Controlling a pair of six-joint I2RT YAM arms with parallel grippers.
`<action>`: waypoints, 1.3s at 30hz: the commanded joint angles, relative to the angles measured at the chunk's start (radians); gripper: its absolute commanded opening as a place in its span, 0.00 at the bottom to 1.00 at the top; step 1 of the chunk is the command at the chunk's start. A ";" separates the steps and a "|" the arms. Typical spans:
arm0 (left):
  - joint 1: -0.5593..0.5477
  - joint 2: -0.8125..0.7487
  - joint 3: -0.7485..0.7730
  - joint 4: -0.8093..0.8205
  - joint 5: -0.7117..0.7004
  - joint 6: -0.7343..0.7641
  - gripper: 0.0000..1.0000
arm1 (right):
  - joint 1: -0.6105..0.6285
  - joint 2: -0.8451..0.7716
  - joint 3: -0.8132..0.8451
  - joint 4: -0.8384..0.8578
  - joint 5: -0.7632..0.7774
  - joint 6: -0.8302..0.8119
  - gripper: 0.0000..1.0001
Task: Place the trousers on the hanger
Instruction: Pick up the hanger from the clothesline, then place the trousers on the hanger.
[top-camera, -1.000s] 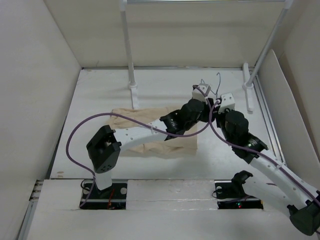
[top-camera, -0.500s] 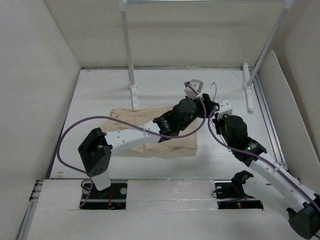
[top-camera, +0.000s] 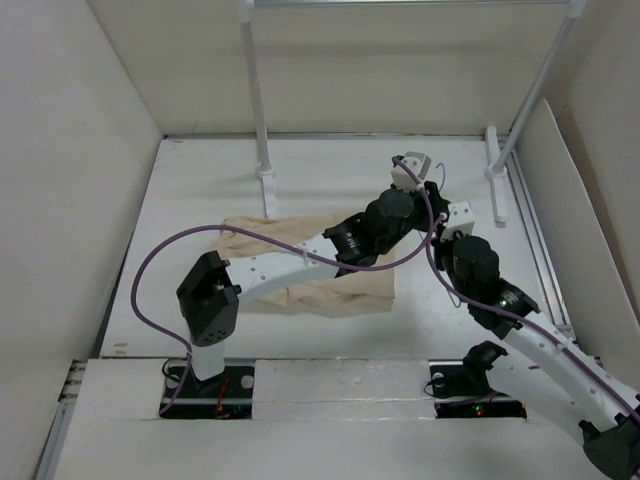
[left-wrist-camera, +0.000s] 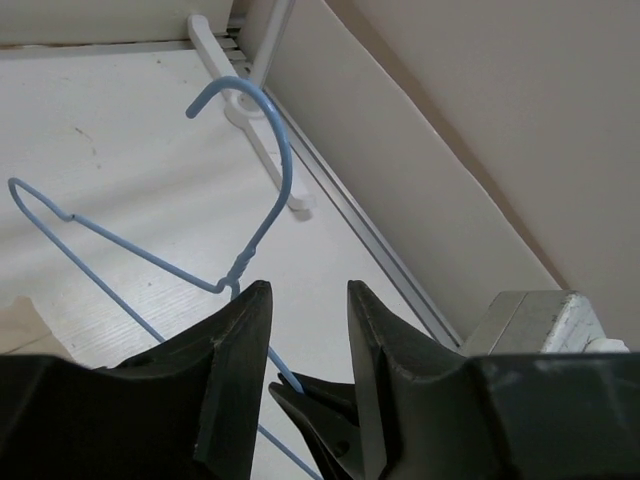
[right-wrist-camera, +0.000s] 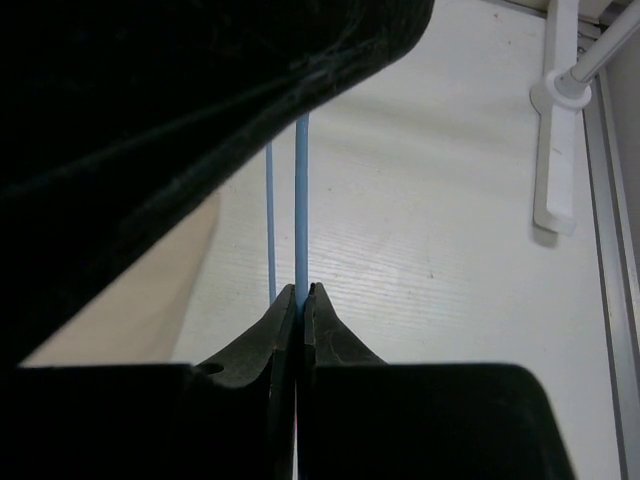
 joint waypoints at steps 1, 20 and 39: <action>0.014 0.048 0.051 -0.025 -0.074 0.030 0.30 | 0.087 -0.009 0.039 0.019 -0.030 -0.060 0.00; -0.015 0.029 -0.046 0.110 -0.095 0.166 0.36 | -0.034 -0.057 0.128 -0.037 -0.229 -0.069 0.00; -0.015 0.049 -0.021 0.113 -0.121 0.197 0.37 | -0.096 -0.052 0.132 -0.059 -0.309 -0.117 0.00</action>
